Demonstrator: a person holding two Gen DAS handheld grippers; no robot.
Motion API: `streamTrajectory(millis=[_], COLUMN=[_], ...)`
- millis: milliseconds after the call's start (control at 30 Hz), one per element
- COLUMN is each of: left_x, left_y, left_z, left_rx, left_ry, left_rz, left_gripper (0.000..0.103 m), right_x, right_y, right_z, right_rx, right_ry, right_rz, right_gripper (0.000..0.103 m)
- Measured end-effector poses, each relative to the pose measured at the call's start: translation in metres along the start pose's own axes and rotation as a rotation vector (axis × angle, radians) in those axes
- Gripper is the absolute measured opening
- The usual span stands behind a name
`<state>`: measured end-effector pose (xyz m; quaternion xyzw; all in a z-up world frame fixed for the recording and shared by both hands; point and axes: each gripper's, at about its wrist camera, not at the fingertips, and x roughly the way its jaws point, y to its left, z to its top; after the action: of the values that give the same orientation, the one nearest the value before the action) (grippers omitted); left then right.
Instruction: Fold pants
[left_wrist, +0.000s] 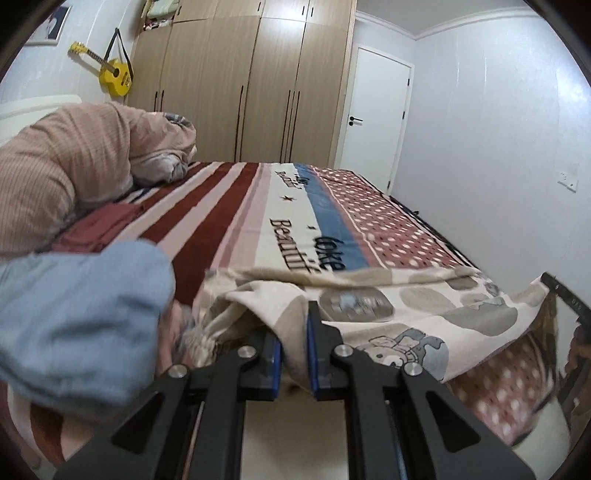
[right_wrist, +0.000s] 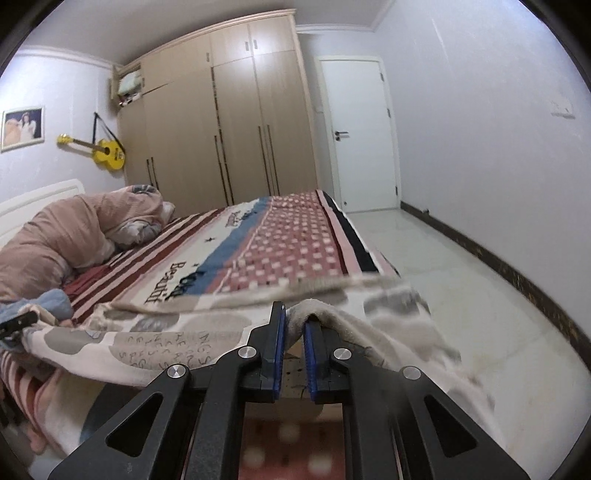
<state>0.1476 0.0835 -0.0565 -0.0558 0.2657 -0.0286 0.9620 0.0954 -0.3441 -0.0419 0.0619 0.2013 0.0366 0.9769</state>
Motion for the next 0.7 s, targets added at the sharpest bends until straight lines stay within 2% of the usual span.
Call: streamTrajectory(millis=[100, 267, 500, 567, 600, 633, 667, 700], left_x=[0.029, 0.078, 0.14, 0.15, 0.152, 0.153, 0.152, 0.15], left_y=[0.002, 0.003, 0.008, 0.01, 0.011, 0.014, 0.017, 0.02], left_z=[0.016, 0.03, 0.025, 0.021, 0.019, 0.019, 0.019, 0.02], left_rx=[0.005, 0.024, 0.014, 0.01, 0.007, 0.0, -0.008, -0.015], left_ry=[0.014, 0.036, 0.116, 0.132, 0.135, 0.132, 0.121, 0.11], left_rz=[0.018, 0.046, 0.068, 0.077, 0.083, 0.089, 0.104, 0.114], left_gripper=[0.009, 0.009, 0.015, 0.025, 0.029, 0.041, 0.051, 0.053], right_x=[0.031, 0.084, 0.151, 0.164, 0.168, 0.172, 0.174, 0.176], right_y=[0.006, 0.014, 0.013, 0.01, 0.01, 0.01, 0.01, 0.011], right_z=[0.02, 0.033, 0.02, 0.014, 0.011, 0.007, 0.006, 0.005], right_rx=[-0.049, -0.109, -0.145, -0.137, -0.132, -0.121, -0.116, -0.114], right_ry=[0.006, 0.062, 0.195, 0.223, 0.235, 0.248, 0.255, 0.261], right_rz=[-0.008, -0.018, -0.029, -0.03, -0.022, -0.004, 0.007, 0.019], right_gripper=[0.004, 0.004, 0.007, 0.007, 0.014, 0.024, 0.029, 0.033])
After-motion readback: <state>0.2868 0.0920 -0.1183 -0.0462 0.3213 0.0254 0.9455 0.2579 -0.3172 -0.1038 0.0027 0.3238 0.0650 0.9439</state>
